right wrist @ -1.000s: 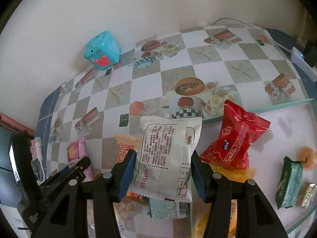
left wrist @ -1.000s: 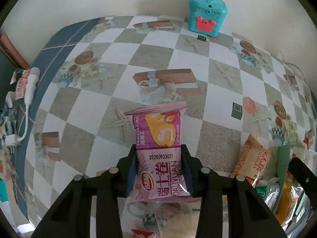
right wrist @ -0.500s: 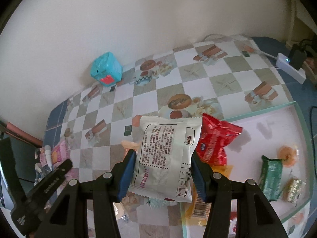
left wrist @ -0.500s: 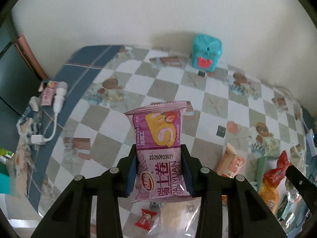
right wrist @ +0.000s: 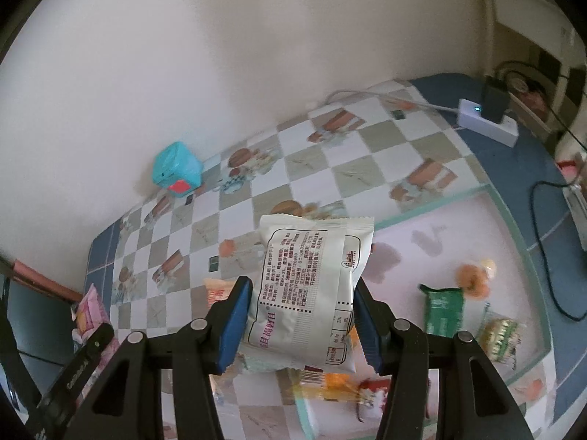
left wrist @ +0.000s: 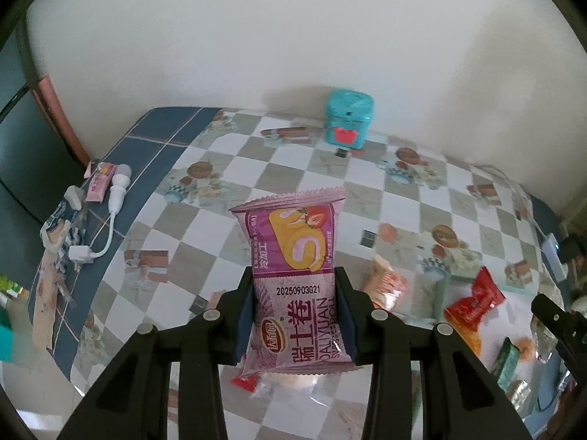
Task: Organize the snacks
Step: 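Carry the pink Swiss roll pack and white bread pack over the white tray, then lower both packs into the tray and open both tools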
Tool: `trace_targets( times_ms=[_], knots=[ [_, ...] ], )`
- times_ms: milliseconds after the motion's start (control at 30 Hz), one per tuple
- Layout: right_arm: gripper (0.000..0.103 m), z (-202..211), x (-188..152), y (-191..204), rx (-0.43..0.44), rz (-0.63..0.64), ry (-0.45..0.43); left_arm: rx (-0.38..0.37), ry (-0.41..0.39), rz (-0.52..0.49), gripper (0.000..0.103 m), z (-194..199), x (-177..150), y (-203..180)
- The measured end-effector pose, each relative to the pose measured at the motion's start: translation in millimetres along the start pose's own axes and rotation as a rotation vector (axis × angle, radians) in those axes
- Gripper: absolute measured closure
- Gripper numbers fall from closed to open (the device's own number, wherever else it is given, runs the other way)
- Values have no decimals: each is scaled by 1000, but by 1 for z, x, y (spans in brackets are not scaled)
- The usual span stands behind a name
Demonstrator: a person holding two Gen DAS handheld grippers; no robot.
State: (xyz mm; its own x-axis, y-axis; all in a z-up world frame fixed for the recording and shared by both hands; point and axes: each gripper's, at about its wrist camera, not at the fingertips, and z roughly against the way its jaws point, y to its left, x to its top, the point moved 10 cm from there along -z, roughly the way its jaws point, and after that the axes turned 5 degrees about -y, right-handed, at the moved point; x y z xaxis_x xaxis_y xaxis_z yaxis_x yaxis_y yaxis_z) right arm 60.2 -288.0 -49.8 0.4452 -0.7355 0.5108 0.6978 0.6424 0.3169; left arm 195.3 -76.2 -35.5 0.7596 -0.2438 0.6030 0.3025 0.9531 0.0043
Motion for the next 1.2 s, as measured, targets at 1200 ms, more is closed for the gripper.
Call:
trace_targets(
  times_ms=[1200],
  knots=[
    [46,-16,-7,-168,-176,-268,99,-287,130,-508,61,3,-116,-248]
  ],
)
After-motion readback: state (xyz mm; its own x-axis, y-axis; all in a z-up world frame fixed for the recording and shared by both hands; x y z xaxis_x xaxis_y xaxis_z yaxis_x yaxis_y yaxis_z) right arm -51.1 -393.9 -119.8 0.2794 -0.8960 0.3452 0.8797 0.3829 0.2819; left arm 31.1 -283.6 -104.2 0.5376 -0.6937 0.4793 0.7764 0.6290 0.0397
